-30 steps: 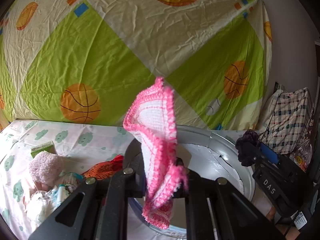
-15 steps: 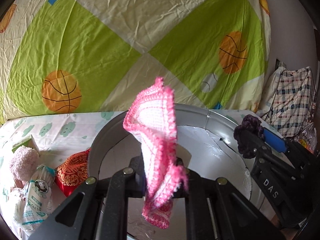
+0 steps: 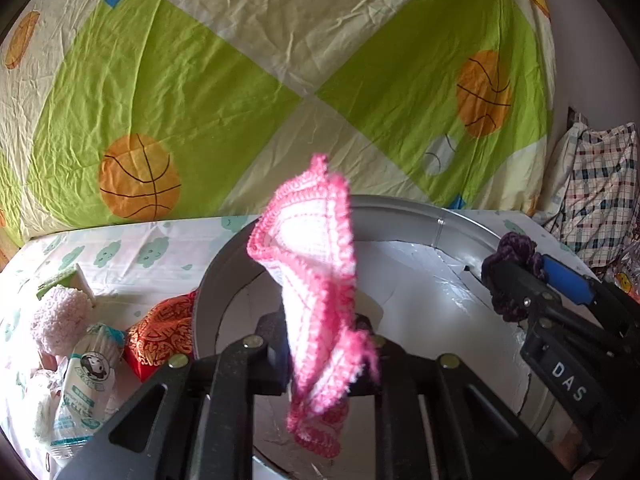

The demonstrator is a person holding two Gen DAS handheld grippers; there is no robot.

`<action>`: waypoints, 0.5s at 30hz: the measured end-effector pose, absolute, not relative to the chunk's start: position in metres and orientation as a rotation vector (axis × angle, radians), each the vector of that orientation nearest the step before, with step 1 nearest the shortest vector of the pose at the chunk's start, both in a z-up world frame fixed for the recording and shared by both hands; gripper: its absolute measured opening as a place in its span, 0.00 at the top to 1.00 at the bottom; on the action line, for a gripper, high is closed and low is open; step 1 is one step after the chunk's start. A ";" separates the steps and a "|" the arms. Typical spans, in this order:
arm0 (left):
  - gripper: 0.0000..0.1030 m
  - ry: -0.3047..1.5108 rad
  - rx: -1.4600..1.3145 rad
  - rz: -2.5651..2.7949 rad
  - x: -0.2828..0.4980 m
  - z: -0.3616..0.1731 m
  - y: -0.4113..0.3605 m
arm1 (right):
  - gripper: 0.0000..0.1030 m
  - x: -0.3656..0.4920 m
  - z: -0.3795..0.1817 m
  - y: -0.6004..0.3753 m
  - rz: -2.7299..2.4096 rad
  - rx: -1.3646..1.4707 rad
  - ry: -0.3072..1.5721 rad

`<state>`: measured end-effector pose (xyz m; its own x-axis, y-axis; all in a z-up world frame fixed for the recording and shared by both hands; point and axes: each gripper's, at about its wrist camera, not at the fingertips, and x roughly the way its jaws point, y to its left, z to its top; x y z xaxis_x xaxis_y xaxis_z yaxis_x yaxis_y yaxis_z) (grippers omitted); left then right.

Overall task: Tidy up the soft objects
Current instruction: 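Open both tools to drop the cloth and scrunchie into the tin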

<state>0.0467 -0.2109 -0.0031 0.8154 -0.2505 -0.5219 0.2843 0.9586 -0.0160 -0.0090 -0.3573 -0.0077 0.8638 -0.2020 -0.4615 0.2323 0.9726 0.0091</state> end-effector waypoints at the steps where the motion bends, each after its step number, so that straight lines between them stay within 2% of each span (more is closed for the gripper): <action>1: 0.75 0.543 0.066 -0.282 0.046 -0.003 -0.211 | 0.44 -0.009 -0.008 -0.358 -0.214 0.084 0.477; 2: 0.68 0.538 0.069 -0.278 0.044 -0.002 -0.211 | 0.38 -0.010 -0.007 -0.359 -0.203 0.102 0.474; 3: 0.45 0.526 0.067 -0.274 0.041 0.000 -0.210 | 0.27 -0.012 -0.006 -0.360 -0.197 0.119 0.464; 4: 0.21 0.504 0.060 -0.263 0.038 0.003 -0.208 | 0.21 -0.015 -0.005 -0.361 -0.199 0.131 0.445; 6: 0.02 0.433 0.040 -0.233 0.028 0.011 -0.203 | 0.17 -0.023 0.001 -0.364 -0.218 0.156 0.383; 10: 0.00 0.342 0.070 -0.202 0.017 0.020 -0.201 | 0.14 -0.035 0.009 -0.373 -0.246 0.208 0.296; 15: 0.00 0.378 0.087 -0.199 0.021 0.015 -0.201 | 0.14 -0.028 0.005 -0.379 -0.260 0.245 0.331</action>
